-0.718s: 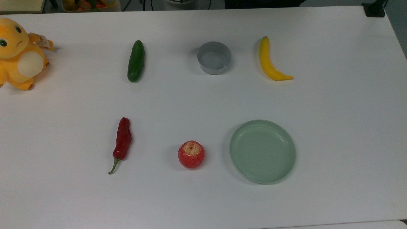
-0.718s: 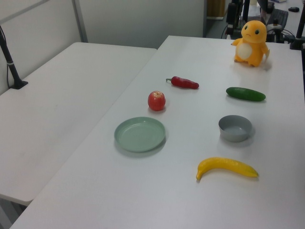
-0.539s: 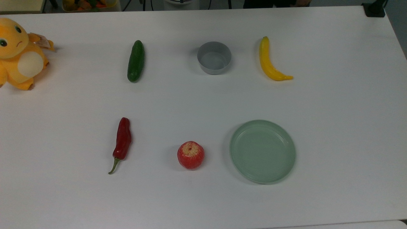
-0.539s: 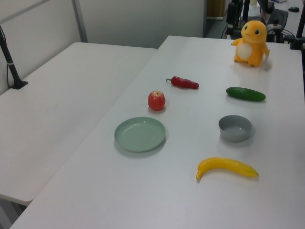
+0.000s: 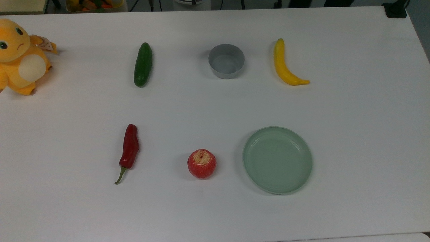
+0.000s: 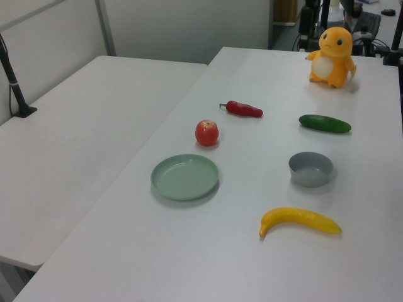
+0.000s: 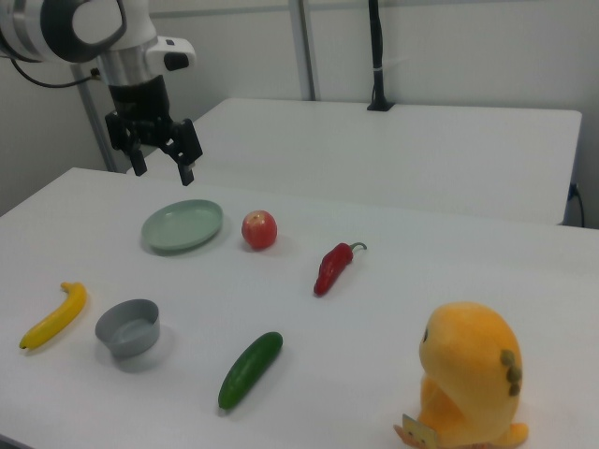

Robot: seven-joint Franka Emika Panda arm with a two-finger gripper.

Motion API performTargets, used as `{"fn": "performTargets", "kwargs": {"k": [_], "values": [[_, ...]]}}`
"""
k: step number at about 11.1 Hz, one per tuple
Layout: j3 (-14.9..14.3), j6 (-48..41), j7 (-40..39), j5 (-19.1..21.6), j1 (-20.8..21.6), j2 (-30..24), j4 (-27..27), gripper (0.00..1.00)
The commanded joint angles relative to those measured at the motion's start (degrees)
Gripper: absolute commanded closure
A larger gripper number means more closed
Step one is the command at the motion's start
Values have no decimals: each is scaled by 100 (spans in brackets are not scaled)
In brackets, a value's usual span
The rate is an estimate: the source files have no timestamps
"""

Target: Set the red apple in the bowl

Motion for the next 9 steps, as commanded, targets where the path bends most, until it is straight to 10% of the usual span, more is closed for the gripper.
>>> {"fn": "performTargets", "kwargs": {"k": [1, 5, 9], "values": [[9, 604, -89, 30, 73, 223, -95, 0], [9, 1851, -37, 135, 82, 821, 1, 0], [18, 1636, 51, 188, 3, 1936, 1378, 0]]}}
